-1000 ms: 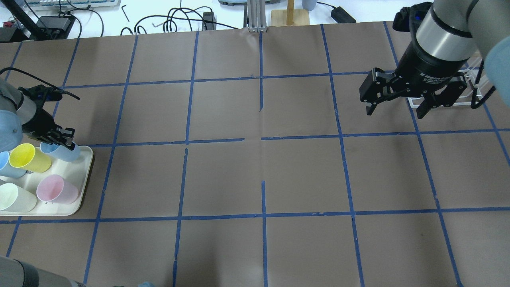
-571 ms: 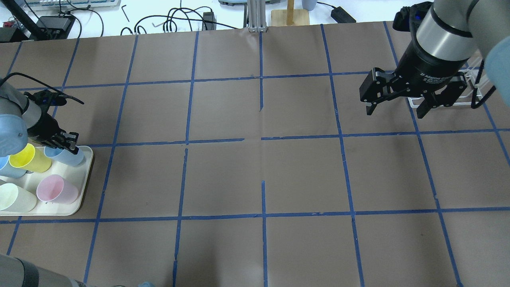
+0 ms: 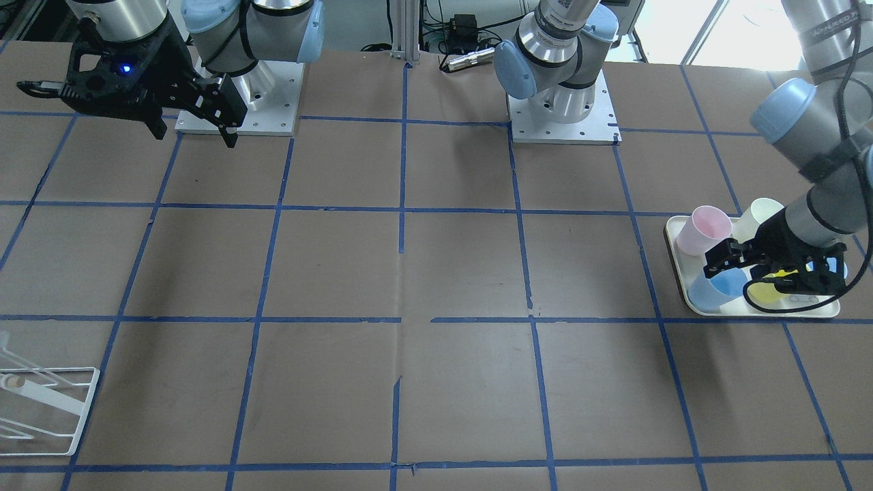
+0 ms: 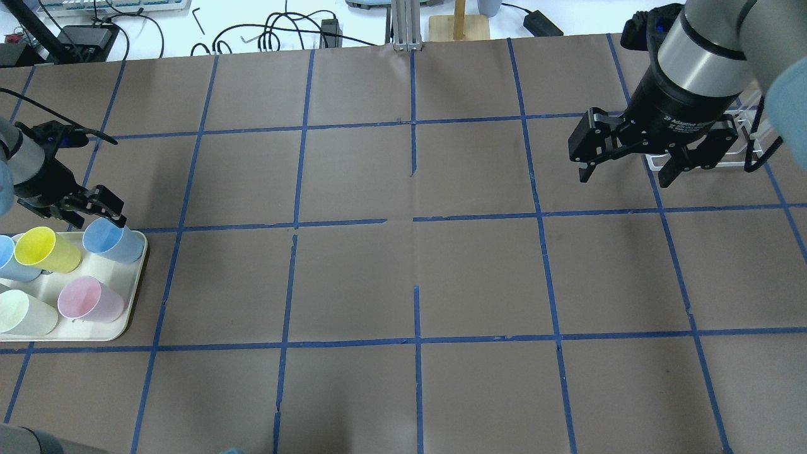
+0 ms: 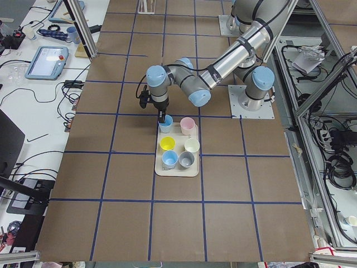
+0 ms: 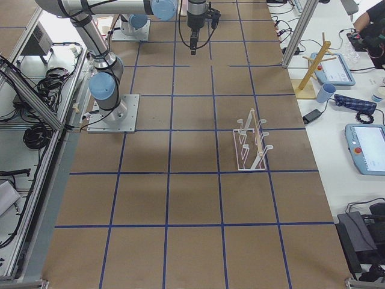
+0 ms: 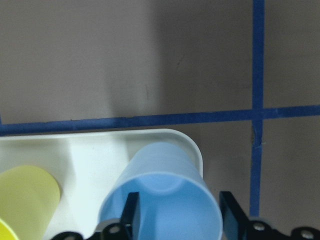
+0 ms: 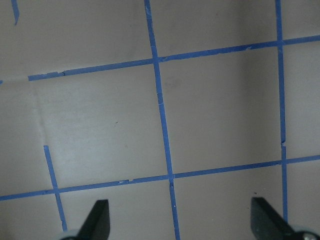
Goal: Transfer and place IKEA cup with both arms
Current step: 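Open the left gripper and raise it away from the tray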
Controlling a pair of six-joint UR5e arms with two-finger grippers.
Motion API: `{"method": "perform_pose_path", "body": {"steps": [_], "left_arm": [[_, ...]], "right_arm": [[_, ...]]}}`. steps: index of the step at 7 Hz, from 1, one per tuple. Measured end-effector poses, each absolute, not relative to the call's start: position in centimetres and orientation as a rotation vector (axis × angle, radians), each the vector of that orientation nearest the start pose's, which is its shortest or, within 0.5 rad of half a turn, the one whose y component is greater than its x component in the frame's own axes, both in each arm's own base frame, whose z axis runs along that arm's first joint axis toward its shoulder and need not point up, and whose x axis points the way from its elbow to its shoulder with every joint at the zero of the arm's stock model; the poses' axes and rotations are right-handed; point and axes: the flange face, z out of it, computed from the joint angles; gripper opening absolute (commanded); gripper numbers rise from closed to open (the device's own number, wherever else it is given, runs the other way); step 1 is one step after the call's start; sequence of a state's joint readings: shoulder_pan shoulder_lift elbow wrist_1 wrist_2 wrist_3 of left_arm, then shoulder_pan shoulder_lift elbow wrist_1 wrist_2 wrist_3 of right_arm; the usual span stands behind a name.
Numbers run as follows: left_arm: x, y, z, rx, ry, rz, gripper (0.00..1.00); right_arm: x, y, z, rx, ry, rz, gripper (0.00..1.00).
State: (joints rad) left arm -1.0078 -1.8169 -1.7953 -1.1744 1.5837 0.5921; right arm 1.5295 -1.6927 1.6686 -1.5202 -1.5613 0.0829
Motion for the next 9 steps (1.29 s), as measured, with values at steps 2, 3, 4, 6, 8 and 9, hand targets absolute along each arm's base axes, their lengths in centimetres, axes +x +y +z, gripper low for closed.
{"method": "perform_pose_path", "body": {"steps": [2,3,4,6,8,9], "left_arm": [[16.3,-53.7,32.8,0.051,3.168,0.107,1.0],[14.2,-54.3,34.8,0.039,3.156,0.078,1.0],[9.3,-55.5,37.4,0.005,3.136,0.034,1.0],[-3.2,-56.9,42.9,-0.125,3.122,-0.012,1.0],[-13.4,-55.9,46.9,-0.228,3.12,-0.048,1.0],[-16.4,-54.6,48.3,-0.248,3.117,-0.065,1.0]], "right_arm": [[11.6,-44.3,49.2,0.194,3.125,0.034,1.0],[11.6,-44.3,49.3,0.194,3.126,0.031,1.0],[11.6,-44.3,49.4,0.194,3.13,0.026,1.0],[11.6,-44.0,49.7,0.193,3.136,0.02,1.0],[12.1,-43.7,49.8,0.18,3.13,0.025,1.0],[12.2,-43.6,49.8,0.176,3.129,0.027,1.0]]}}
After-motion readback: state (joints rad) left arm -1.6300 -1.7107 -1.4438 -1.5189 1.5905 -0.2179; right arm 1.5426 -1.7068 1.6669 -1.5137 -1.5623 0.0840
